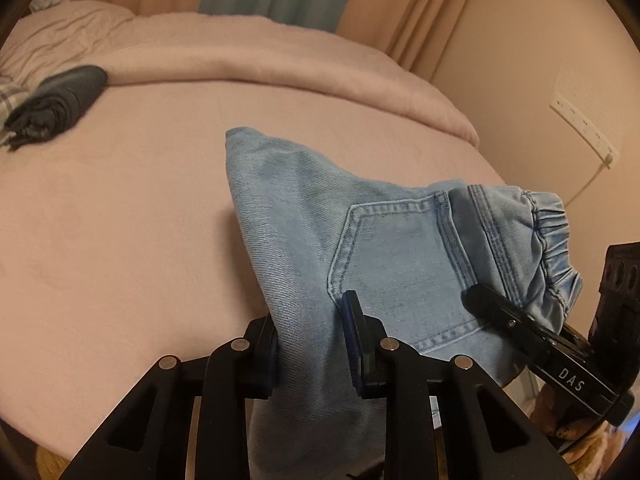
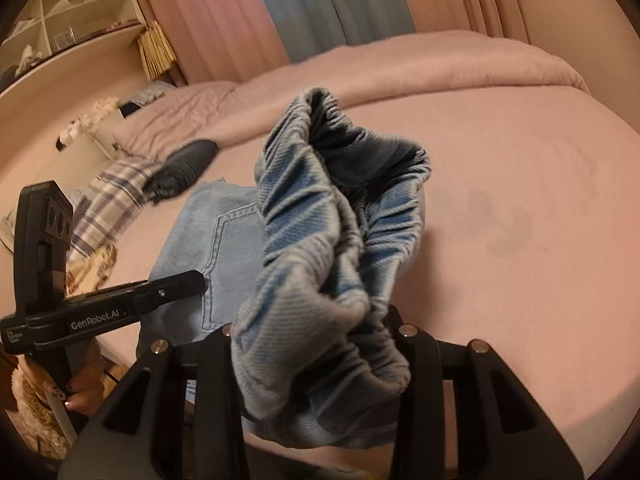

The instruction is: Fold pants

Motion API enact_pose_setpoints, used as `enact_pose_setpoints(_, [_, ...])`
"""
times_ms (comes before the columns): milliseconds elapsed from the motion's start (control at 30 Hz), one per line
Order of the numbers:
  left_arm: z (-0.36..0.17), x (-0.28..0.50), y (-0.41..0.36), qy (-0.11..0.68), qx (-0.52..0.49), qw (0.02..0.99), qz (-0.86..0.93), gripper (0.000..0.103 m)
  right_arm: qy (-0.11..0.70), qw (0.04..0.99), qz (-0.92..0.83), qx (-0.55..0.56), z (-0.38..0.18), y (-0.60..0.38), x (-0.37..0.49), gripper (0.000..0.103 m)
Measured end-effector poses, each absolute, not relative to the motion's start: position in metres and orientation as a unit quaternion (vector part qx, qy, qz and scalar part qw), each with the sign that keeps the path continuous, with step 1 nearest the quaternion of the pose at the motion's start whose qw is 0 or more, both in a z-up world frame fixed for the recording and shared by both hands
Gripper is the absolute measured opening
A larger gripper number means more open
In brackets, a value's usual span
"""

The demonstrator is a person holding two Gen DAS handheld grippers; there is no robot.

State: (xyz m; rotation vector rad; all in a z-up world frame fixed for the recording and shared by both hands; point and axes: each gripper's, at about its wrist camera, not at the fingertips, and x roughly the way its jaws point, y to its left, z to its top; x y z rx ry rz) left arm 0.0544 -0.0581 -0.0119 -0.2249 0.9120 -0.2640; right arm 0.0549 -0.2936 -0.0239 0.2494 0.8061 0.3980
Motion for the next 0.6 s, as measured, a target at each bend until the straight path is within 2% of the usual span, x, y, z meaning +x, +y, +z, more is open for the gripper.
enact_pose_setpoints(200, [-0.019,0.077,-0.039,0.439,-0.102,0.888,-0.095,0.025,0.392,0.89,0.2,0.122,-0.028,-0.269,0.081,0.039])
enact_pose_setpoints(600, [-0.059,0.1,-0.011,0.468,-0.137,0.87,-0.07,0.025,0.464,0.849,0.196,0.159,-0.086,-0.247,0.11,0.04])
